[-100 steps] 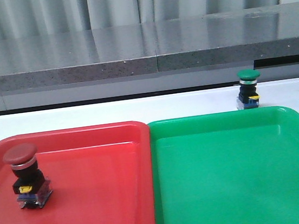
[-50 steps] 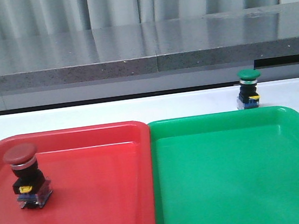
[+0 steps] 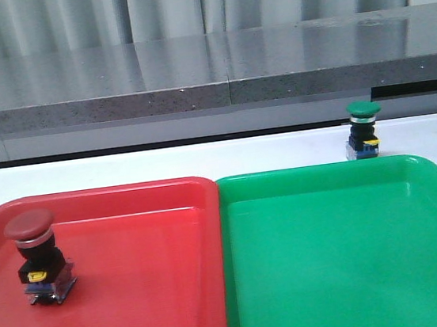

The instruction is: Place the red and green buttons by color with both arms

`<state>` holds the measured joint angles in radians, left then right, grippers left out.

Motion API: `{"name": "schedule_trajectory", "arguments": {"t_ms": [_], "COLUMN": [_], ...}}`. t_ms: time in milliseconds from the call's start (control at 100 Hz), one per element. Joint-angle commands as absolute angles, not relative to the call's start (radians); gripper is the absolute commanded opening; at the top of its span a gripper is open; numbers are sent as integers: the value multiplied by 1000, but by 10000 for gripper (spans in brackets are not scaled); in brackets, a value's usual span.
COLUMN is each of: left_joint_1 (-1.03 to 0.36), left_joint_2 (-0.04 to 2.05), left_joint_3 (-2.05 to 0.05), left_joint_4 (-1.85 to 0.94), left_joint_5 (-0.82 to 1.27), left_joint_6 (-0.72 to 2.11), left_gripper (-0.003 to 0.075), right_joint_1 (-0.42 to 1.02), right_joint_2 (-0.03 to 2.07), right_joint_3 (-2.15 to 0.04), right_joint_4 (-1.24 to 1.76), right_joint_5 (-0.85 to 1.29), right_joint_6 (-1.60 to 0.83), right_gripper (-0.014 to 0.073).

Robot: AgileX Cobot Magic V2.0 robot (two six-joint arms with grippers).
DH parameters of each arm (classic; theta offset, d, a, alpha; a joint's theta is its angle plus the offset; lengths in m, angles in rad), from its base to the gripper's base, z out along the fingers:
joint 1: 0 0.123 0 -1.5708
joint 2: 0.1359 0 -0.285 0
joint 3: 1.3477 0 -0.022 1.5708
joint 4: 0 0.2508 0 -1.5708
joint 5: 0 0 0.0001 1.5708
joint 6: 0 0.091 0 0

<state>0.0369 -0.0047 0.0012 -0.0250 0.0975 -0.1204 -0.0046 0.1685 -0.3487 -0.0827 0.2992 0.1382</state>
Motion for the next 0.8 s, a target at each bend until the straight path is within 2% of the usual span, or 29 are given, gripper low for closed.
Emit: {"name": "schedule_trajectory", "arguments": {"t_ms": [0, 380, 670, 790], "left_joint_1": [40, 40, 40, 40], "left_joint_2": [-37, -37, -37, -37], "left_joint_3": [15, 15, 15, 15], "left_joint_4": [-32, -32, -32, -32], "left_joint_5": [27, 27, 27, 27], "left_joint_6": [-119, -119, -119, -119], "left_gripper": [-20, -20, -20, -20], "right_joint_1": [-12, -12, -12, -11], "right_joint_2": [266, 667, 970, 1082], "right_joint_3": [-449, -748, -899, -955], "right_joint_4": [-102, -104, -103, -102], "right_joint_5": [242, 244, 240, 300], "right_joint_6": [135, 135, 135, 135], "right_gripper": [-64, -64, -64, -64]}}
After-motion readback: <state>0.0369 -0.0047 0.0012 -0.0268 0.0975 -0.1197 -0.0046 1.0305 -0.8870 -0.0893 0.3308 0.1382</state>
